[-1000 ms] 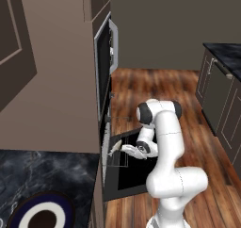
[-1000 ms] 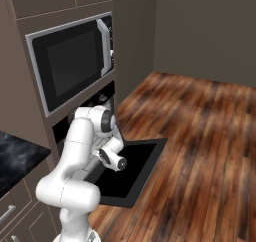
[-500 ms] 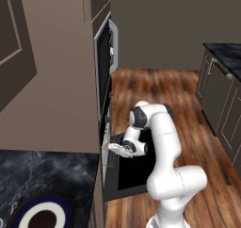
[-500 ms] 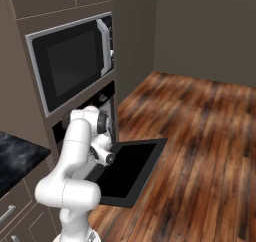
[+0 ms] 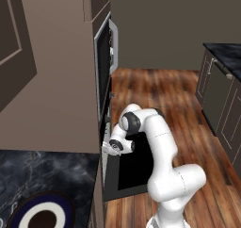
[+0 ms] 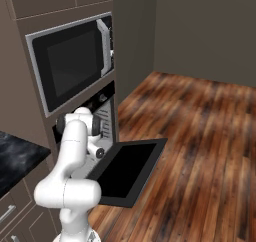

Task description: Place the fish on the rack of the oven, and slide the rack back inside. Close the oven door.

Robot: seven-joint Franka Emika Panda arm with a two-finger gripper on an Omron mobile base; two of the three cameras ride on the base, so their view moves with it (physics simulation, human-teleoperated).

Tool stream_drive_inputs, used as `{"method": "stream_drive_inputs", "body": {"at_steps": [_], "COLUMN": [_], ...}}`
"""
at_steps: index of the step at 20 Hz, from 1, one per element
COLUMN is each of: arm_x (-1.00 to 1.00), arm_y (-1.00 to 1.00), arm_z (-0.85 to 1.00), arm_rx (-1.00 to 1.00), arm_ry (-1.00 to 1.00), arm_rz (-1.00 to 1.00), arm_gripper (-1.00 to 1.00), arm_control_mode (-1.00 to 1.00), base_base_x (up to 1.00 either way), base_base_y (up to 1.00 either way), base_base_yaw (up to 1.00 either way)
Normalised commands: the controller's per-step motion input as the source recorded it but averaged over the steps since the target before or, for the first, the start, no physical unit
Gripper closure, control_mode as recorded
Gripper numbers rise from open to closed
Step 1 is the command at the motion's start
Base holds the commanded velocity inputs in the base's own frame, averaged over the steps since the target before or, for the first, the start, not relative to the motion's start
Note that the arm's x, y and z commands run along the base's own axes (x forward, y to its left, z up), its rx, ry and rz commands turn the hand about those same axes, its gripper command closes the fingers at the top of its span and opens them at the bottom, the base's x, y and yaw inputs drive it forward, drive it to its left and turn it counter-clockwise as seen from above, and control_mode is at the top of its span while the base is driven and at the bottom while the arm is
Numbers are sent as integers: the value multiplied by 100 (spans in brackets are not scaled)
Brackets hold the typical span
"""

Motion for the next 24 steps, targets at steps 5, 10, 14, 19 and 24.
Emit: {"method": "stream_drive_inputs", "body": {"at_steps": [5,10,14,19,24], "arm_x": [1,-14,-29,-18,-15], "arm_y": [2,-13,-15,-53,-77], "arm_z": [26,75,38,28,54], "arm_rx": [0,0,0,-4,-4], "arm_ry": [-6,-10,-2,20,19], "arm_rz": [0,0,0,0,0], "arm_gripper": [-100,-100,-100,-100,-100], "arm_control_mode": [-100,-100,-100,-100,-100], "base_base_x": [0,0,0,0,0], "base_base_y": [0,0,0,0,0], "base_base_yaw": [0,0,0,0,0]}}
